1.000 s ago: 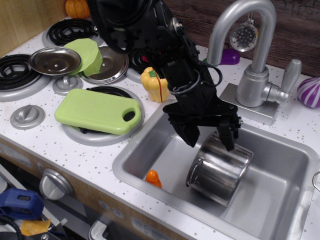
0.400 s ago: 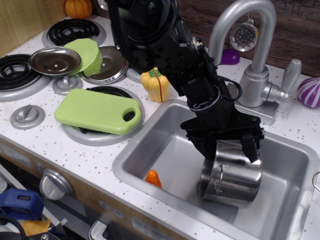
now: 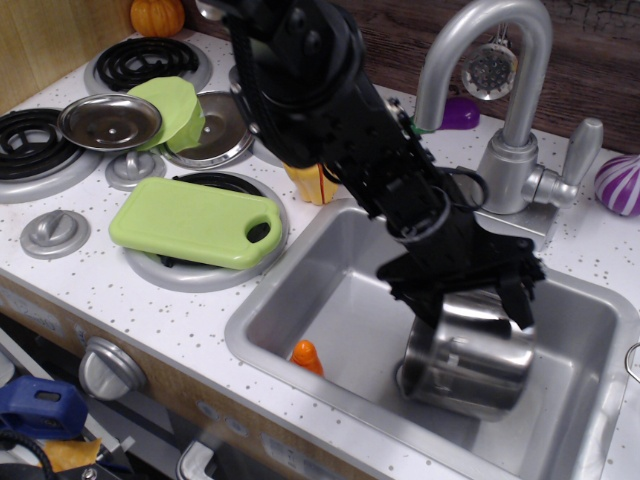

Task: Flip pot upright in sink

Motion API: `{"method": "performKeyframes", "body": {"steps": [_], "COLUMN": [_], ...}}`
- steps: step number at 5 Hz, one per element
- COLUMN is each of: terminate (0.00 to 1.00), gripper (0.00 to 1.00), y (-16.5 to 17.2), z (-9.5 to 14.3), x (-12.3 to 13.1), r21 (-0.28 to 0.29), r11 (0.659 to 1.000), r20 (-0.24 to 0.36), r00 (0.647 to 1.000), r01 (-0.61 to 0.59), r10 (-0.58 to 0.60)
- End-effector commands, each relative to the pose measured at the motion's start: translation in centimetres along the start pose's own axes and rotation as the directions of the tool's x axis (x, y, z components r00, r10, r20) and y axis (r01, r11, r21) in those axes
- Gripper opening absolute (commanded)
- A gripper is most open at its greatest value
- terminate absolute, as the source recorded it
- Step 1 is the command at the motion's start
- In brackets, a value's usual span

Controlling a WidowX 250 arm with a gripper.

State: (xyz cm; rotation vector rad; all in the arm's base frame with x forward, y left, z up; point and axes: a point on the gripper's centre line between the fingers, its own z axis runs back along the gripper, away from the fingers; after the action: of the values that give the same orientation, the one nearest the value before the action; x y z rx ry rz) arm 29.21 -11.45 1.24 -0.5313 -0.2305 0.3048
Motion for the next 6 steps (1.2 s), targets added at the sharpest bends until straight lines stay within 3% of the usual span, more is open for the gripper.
{"method": "performKeyframes", "body": {"steps": [1,2,3,5,6], "terminate": [0.0,0.0,0.0,0.0,0.0], "gripper": [0.0,0.0,0.0,0.0,1.0], "y": [-0.38,-0.13,-0.1,-0.31,-0.02], "z": [0.19,0.31,0.37,0.31,-0.01], "x": [0.17,0.13,-0.04,-0.05,-0.16], "r21": [-0.06,-0.058,0.051,0.322,0.332], "r11": [0.998,0.998,0.999,0.946,0.942], "r20": [0.027,0.024,0.0,-0.054,-0.052], "r00": [1.0,1.0,1.0,0.998,0.998], "r01": [0.011,0.011,0.017,0.033,0.052], "r10": [-0.009,-0.01,-0.017,-0.016,-0.037]}}
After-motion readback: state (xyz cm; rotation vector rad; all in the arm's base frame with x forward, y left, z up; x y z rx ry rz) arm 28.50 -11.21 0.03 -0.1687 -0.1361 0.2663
